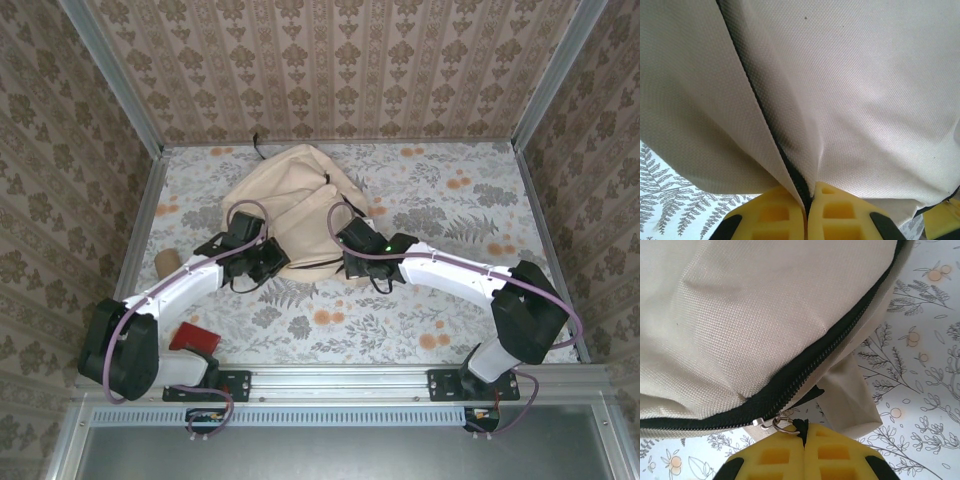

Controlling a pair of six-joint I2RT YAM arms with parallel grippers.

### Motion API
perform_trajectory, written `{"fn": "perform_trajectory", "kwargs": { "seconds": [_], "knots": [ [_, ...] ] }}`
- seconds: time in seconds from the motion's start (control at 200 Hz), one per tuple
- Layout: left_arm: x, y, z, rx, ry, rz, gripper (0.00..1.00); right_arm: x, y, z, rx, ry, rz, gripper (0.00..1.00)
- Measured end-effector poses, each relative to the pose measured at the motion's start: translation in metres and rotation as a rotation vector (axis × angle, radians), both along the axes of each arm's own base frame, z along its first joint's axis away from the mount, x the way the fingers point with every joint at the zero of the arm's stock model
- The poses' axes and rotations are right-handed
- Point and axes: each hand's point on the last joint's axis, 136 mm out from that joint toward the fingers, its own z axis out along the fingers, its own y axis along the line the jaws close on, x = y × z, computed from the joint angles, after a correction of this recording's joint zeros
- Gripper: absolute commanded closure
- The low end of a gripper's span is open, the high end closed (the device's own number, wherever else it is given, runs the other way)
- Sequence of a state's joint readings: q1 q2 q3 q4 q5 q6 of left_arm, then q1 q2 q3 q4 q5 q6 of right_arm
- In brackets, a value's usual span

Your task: Pack the student bag

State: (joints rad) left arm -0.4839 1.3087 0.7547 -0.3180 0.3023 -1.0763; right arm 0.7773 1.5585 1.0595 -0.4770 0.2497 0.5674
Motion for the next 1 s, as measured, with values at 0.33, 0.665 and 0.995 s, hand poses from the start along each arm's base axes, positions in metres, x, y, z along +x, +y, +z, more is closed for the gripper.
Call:
{"fn": "perform_trajectory", "kwargs": {
  "seconds": [0.33,0.665,0.995],
  "knots": [
    [0.014,0.015,-0.003,0.048,-0.018,-0.036,1.00,-0.021,0.026,0.000,0.085,0.071,0.159,1.00],
    [0.034,0.006,-0.002,0.059,-0.066,-0.112,1.00,-0.086,0.080,0.020,0.325,0.126,0.380,1.00],
    [0.047,-0.017,-0.004,0.037,-0.078,-0.230,1.00,-0.108,0.115,0.016,0.412,0.169,0.433,1.00]
  ]
}}
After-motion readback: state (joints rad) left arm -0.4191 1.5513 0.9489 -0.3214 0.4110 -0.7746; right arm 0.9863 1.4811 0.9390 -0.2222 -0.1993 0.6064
